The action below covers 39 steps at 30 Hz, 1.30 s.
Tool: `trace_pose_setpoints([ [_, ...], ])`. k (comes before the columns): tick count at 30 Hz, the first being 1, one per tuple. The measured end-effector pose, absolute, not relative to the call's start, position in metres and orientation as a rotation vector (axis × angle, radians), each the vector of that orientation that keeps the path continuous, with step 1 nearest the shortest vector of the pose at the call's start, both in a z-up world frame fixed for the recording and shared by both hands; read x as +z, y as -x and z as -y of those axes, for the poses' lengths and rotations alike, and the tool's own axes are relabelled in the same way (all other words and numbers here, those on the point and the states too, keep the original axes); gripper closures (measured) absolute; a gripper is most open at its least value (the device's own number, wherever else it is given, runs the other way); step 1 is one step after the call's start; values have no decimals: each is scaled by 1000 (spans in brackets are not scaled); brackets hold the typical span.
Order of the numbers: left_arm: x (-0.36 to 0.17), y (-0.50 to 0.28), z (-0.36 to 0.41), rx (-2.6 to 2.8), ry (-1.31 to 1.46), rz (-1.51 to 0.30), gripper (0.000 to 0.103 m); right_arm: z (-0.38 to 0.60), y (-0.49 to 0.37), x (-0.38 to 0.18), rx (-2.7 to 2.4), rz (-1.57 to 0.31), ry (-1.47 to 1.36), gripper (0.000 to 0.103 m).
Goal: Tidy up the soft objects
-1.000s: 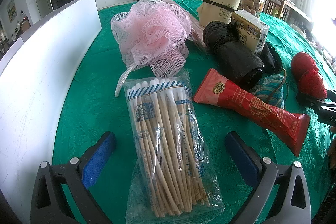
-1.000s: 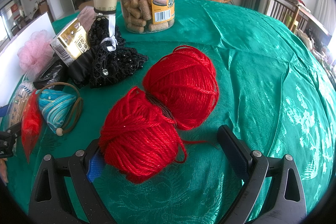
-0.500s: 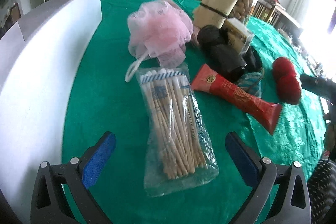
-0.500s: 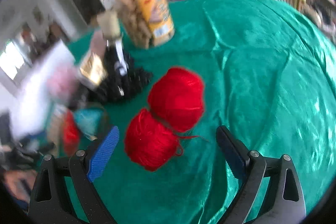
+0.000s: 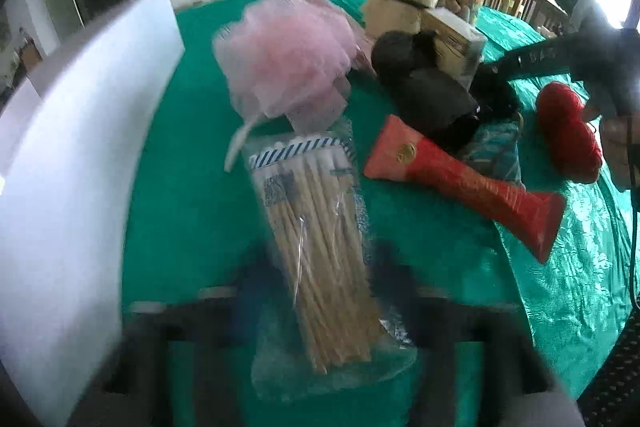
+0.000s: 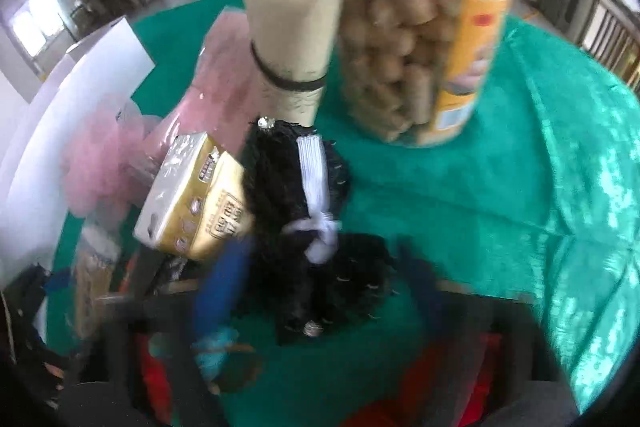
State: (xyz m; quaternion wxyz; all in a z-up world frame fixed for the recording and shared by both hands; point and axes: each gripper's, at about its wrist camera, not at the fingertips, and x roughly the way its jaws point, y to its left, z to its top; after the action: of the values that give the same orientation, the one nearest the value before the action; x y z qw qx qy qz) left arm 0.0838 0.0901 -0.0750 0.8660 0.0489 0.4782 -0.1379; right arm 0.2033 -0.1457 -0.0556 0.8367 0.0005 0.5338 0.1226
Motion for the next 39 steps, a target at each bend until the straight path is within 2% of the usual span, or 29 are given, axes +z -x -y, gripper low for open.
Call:
trace_pose_setpoints([
  [2, -69, -81, -102, -313, -15, -998, 73, 148, -194, -46, 230, -1111, -1, 77],
  [10, -26, -48, -126, -374, 143, -891, 73, 188, -137, 17, 181, -964, -147, 82],
  [12, -14, -42, -127, -384, 146, -863, 73, 194, -127, 28, 177, -949, -168, 86],
  [14, -3, -40, -122, -378, 102, -835, 73, 197, -122, 32, 189, -933, -202, 95],
  [17, 4, -31, -115, -351, 5, -792, 73, 192, -117, 35, 206, -943, -204, 95],
  [20, -2, -25, -118, -383, 29, -821, 73, 194, -111, 33, 221, -1000, -182, 88],
  [22, -2, -18, -125, -387, 45, -819, 74, 194, -104, 27, 233, -1036, -197, 63],
  [23, -1, -14, -126, -385, 43, -812, 74, 190, -100, 25, 247, -1042, -196, 46],
  [26, -3, -5, -136, -396, 45, -802, 74, 166, -85, 22, 320, -1044, -139, 45],
  [29, -8, -3, -142, -400, 49, -823, 74, 122, -74, 17, 439, -1025, -41, 39],
  [39, -27, 2, -156, -362, 117, -884, 74, -8, -96, -27, 626, -943, 340, 40],
])
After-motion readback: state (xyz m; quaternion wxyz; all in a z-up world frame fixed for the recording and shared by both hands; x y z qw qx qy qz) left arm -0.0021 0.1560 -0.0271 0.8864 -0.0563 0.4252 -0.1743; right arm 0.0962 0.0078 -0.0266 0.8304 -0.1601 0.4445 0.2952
